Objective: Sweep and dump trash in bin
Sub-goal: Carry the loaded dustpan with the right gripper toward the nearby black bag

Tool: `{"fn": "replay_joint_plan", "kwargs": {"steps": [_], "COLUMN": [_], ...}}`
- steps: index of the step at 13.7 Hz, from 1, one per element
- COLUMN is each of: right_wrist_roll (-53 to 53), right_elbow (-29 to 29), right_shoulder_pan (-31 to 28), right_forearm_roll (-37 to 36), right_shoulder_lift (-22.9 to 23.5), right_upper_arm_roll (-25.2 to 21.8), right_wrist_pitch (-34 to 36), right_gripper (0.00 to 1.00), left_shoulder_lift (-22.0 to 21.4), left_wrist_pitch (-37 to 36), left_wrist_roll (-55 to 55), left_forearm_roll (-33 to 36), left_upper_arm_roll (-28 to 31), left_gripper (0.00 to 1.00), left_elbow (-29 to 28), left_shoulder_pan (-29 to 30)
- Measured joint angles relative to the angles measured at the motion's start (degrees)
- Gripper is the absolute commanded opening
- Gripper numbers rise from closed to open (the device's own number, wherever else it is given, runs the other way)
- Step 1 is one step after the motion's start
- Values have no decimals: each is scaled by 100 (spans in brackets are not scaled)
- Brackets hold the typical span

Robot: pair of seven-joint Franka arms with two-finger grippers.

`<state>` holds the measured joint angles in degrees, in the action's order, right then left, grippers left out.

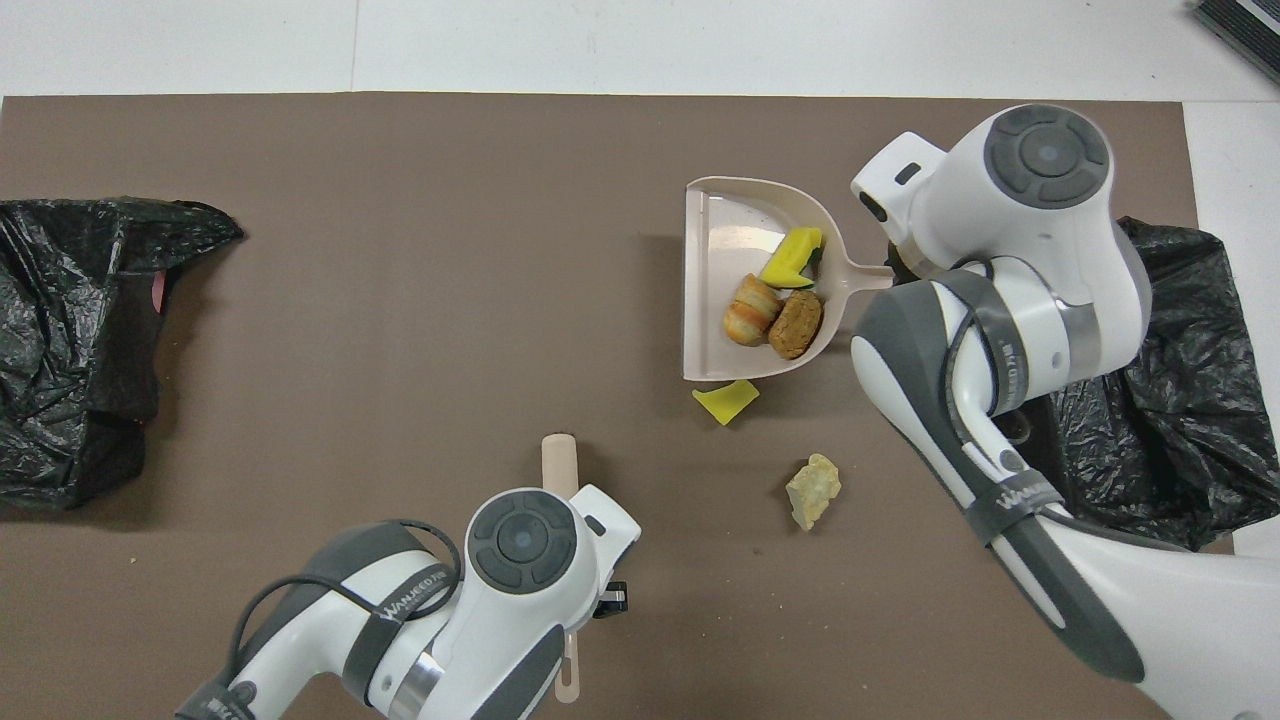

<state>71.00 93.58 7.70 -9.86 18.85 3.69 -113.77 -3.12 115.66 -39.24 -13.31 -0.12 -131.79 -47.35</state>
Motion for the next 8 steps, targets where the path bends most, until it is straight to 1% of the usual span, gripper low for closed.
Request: {"fn": "replay_joint_plan", "kwargs": {"steps": [2, 3, 6, 7, 8], "right_wrist_roll": [431, 733, 1561, 1767, 1959], "right_elbow": [0, -1, 1, 1, 1], "right_shoulder_pan": [-406, -662, -1404, -1621, -1823], "right_forearm_roll": [2, 4, 102, 113, 121], "right_shoulder_lift": [-71, -130, -290, -349, -418], "right_upper_arm_roll": [-1, -1, -3, -3, -4], "right_wrist_pitch": [0, 1, 76, 94, 107], "right_gripper": [0, 0, 0, 0, 0], "left_shoulder_lift": [-8, -8, -9, -8, -9], "left_wrist_pitch": [577, 736, 838, 856, 879], "left_wrist_roll": [-212, -279, -309, -310, -310], "left_forearm_roll": [-35, -77, -263, -381, -471], "left_upper_arm_roll": [-18, -24, -1, 12, 23], "left_gripper": [0, 0, 0, 43, 99], "left_elbow": [-302, -392, -486, -520, -542], "left_shoulder_pan": [-295, -359, -366, -365, -364]}}
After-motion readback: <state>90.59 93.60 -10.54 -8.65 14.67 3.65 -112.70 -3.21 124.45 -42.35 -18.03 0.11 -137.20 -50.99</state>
